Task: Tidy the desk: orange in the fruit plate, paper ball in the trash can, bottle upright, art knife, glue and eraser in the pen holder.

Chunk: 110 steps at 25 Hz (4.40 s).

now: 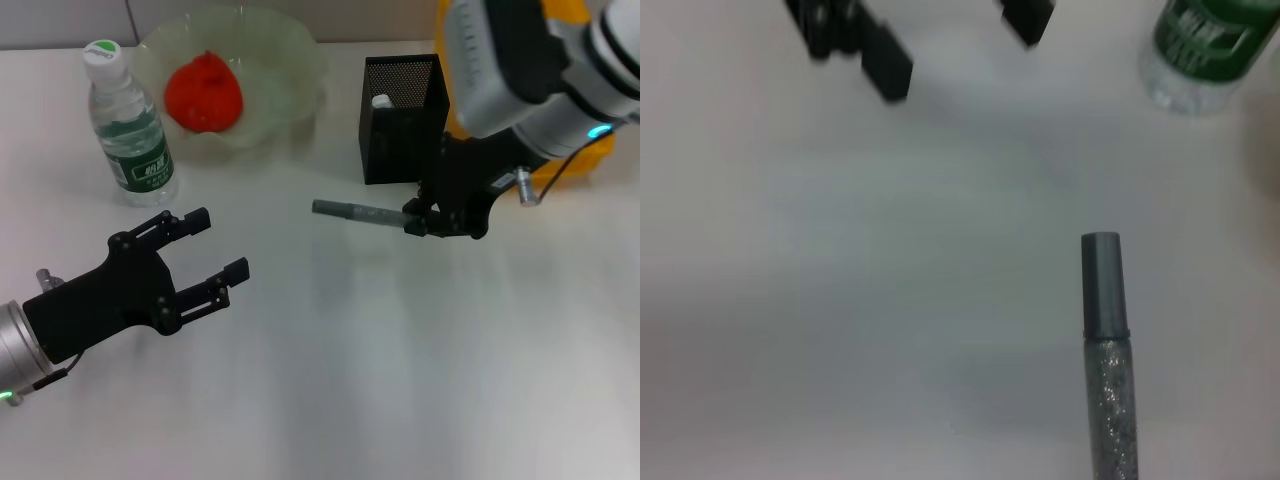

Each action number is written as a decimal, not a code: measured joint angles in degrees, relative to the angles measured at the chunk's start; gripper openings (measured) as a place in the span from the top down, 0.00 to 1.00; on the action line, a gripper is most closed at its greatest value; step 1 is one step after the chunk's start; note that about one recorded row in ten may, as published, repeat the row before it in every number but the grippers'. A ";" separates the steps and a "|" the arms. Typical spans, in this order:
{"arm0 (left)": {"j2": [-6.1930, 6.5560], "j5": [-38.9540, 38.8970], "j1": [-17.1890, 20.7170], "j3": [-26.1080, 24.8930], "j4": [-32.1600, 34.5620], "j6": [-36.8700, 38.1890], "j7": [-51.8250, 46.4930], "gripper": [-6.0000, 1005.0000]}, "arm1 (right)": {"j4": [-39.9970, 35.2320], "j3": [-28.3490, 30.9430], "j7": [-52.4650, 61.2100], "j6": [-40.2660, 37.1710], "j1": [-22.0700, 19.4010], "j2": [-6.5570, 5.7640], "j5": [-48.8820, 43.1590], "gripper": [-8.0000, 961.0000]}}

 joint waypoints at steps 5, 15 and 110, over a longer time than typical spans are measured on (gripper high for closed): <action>-0.03 -0.01 -0.01 -0.16 0.00 0.26 0.00 0.23 | -0.07 3.84 -2.80 0.64 -4.14 -0.03 6.63 0.85; 0.12 -0.10 -0.78 -1.02 0.06 1.58 -0.68 0.23 | 1.79 4.41 -6.94 5.50 -13.38 0.00 21.92 0.86; -2.00 -0.75 -2.54 -9.29 -5.65 -2.36 18.11 0.23 | -7.33 -37.35 -79.85 102.28 -35.26 0.23 -24.97 0.86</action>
